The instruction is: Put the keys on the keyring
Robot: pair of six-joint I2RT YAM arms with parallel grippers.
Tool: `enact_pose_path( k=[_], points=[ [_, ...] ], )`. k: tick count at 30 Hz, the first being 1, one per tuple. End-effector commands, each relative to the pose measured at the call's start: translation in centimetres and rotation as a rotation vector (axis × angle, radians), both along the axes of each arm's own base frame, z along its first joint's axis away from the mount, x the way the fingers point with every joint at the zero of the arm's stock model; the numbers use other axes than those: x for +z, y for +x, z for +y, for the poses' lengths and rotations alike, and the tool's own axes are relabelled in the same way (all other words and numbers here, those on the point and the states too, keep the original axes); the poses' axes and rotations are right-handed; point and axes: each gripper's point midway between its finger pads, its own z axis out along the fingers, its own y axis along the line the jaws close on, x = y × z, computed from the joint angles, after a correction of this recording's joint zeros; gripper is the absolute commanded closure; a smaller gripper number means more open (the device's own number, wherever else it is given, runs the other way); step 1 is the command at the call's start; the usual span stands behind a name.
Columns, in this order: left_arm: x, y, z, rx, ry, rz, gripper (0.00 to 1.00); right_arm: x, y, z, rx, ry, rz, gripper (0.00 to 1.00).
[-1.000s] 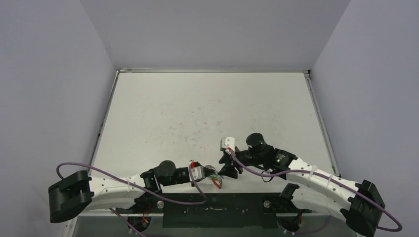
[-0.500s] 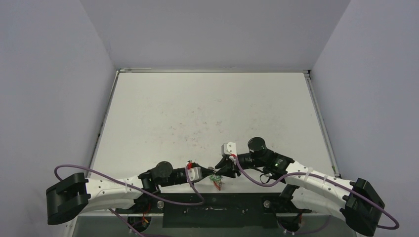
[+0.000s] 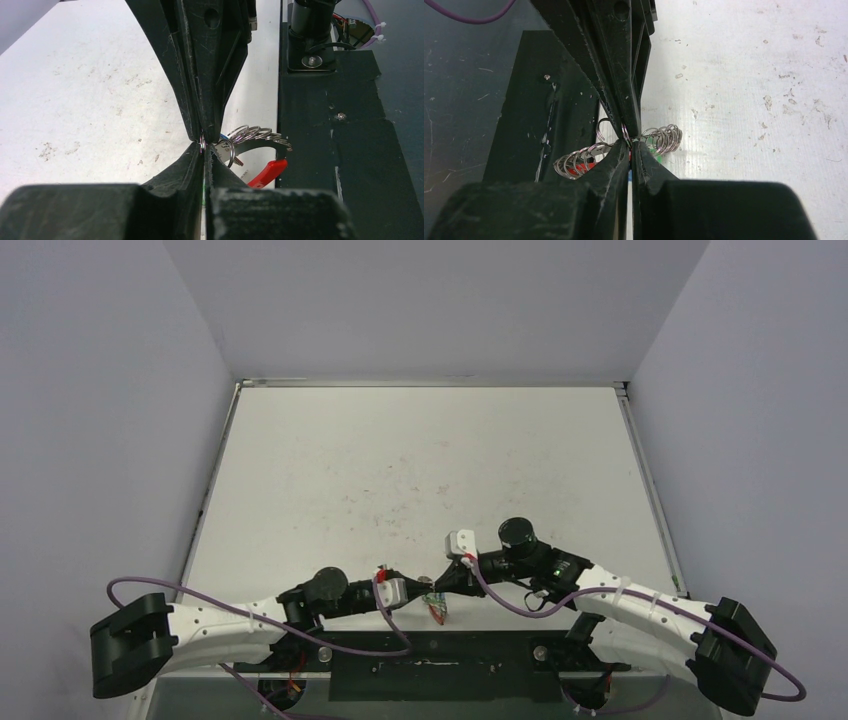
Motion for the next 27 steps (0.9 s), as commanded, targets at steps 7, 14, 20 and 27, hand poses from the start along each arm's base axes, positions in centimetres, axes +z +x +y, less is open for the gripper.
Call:
enact_pose_path(
  k=[7, 14, 20, 27],
  points=[
    [2.6, 1.2, 1.1, 0.091, -0.048, -0.02, 0.79, 0.0, 2.4, -0.7, -0.165, -0.257, 0.035, 1.0],
    [2.9, 1.6, 2.0, 0.129, -0.013, -0.031, 0.79, 0.3, 2.4, -0.9, -0.191, -0.469, -0.001, 1.0],
    [3.1, 1.9, 2.1, 0.14, -0.004, -0.036, 0.72, 1.8, 2.1, 0.5, -0.143, -0.456, 0.008, 1.0],
    [3.6, 2.1, 1.1, 0.128, 0.016, -0.035, 0.7, 2.0, 1.7, 1.4, -0.122, -0.466, 0.034, 1.0]
  ],
)
